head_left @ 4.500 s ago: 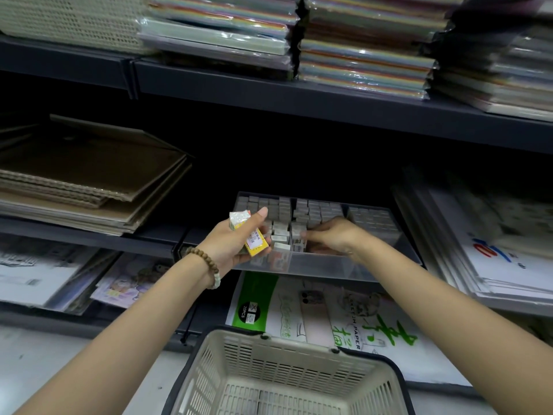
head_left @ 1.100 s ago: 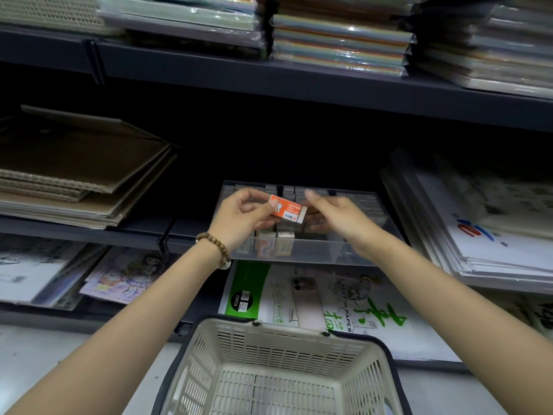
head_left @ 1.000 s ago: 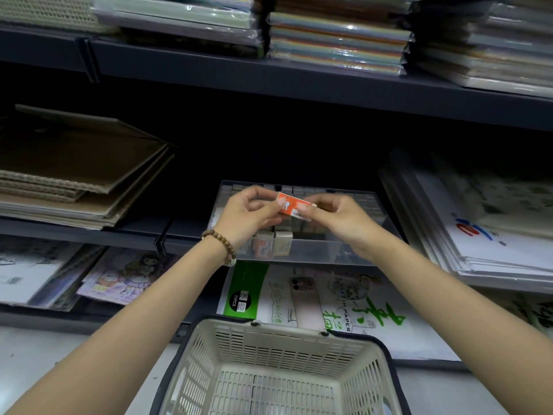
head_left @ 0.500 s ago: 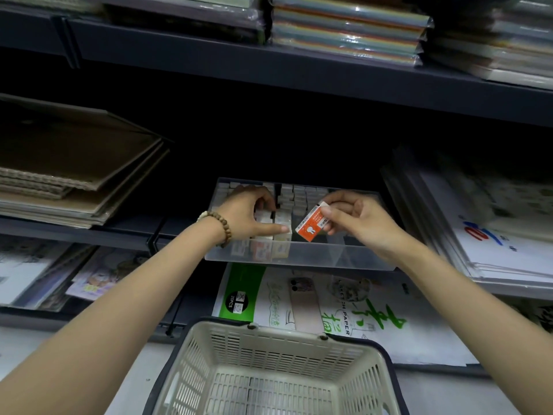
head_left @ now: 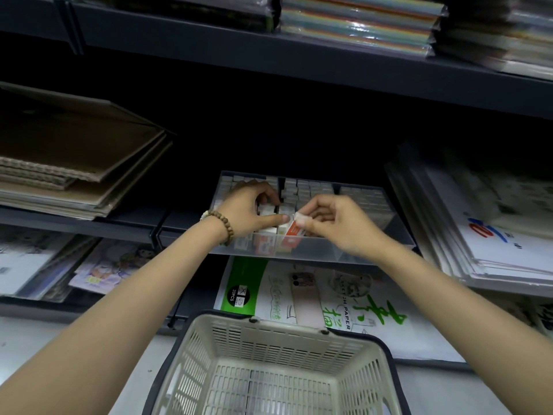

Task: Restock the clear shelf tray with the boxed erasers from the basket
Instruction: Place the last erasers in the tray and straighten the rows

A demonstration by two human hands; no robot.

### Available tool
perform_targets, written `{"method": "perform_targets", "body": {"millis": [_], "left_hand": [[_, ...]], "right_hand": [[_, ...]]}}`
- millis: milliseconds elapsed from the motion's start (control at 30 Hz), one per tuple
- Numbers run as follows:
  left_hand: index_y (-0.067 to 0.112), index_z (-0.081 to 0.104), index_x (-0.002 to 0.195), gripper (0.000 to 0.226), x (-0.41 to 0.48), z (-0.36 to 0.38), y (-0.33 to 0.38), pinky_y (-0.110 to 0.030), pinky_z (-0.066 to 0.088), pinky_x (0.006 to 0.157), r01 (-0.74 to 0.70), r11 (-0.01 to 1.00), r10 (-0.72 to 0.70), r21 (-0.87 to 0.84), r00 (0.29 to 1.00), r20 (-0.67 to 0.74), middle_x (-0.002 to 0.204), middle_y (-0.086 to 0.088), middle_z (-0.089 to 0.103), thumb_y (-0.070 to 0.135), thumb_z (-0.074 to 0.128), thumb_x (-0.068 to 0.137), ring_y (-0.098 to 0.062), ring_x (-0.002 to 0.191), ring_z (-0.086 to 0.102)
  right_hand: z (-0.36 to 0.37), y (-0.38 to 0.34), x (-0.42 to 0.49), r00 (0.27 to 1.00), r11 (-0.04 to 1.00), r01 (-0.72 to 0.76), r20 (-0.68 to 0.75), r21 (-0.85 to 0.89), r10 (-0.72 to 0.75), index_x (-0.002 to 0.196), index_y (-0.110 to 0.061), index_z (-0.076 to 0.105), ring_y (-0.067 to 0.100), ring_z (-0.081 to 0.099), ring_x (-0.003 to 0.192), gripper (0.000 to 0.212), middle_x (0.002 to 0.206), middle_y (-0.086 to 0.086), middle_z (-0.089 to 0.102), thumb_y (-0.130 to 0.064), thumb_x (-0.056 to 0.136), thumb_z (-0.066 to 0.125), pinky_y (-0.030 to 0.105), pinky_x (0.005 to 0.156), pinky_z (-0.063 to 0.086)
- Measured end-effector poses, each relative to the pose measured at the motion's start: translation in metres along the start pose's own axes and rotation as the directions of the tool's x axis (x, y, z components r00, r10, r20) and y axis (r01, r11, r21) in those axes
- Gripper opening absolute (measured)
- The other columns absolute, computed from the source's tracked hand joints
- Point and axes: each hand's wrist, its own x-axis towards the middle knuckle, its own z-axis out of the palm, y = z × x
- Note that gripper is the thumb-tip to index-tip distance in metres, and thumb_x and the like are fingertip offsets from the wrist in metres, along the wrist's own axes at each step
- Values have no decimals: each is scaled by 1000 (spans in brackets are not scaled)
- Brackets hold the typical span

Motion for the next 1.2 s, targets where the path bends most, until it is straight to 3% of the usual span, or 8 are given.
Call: {"method": "perform_targets", "body": {"millis": [200,333,433,567,700,800,1000,1200], "left_hand": [[16,62,102,20,-20,-13,0,-27,50,87,-97,984,89,-150,995,-54,96,5,60,31,60,88,-10,93,59],[16,61,105,25,-38,-22,-12,-34,49,90,-93,985,84,-146,994,-70,102,4,59,33,61,87,-11,99,56],[20,60,113,36,-48,-25,-20,-35,43,94,-84,995,79,-48,992,-100,110,4,58,41,61,84,-12,106,48],[21,56,121,51,-58,-28,-29,-30,35,99,-19,1000,19,-1,990,-141,118,2,53,48,63,78,-15,116,40],[21,61,108,43,-62,-33,-27,-31,43,90,-80,996,82,27,988,-133,97,11,57,50,64,76,-12,100,50],[28,58,100,35,-62,-37,-23,-31,36,89,-63,993,72,103,994,-88,83,16,61,51,66,75,-9,92,50],[20,67,100,46,-50,-39,-14,-29,24,96,-29,897,-32,442,991,131,116,11,55,59,46,86,-10,107,47],[25,53,85,30,-37,-48,-8,-32,28,97,27,935,-82,354,986,142,103,4,69,52,42,92,-11,89,58]], "right_hand": [[-7,6,1,989,989,-137,40,-56,139,92,-13,69,14,69,85,21,88,2,72,-31,81,70,35,89,54],[-5,-3,14,917,928,-288,212,-237,339,104,-16,68,2,69,80,43,95,-5,72,-51,79,66,19,80,55],[-2,-9,25,865,845,-309,240,-436,440,123,-13,60,12,63,105,60,121,1,64,-56,82,60,29,98,47],[1,-13,30,837,861,-396,260,-318,481,140,-6,41,19,53,122,74,139,8,50,-44,82,67,36,109,37],[2,-12,24,868,894,-383,239,-234,435,140,-5,39,13,57,111,67,138,8,51,-36,86,64,24,102,40],[3,-7,22,879,899,-383,216,-211,425,138,-8,44,15,58,113,64,135,6,54,-41,87,61,31,107,39],[9,-1,21,905,916,-365,166,-168,391,131,-9,51,15,60,109,57,127,5,60,-42,86,61,33,105,42],[6,-11,24,998,979,-68,-18,-190,66,104,-16,60,3,57,83,31,93,-8,61,-32,80,72,7,67,44]]}}
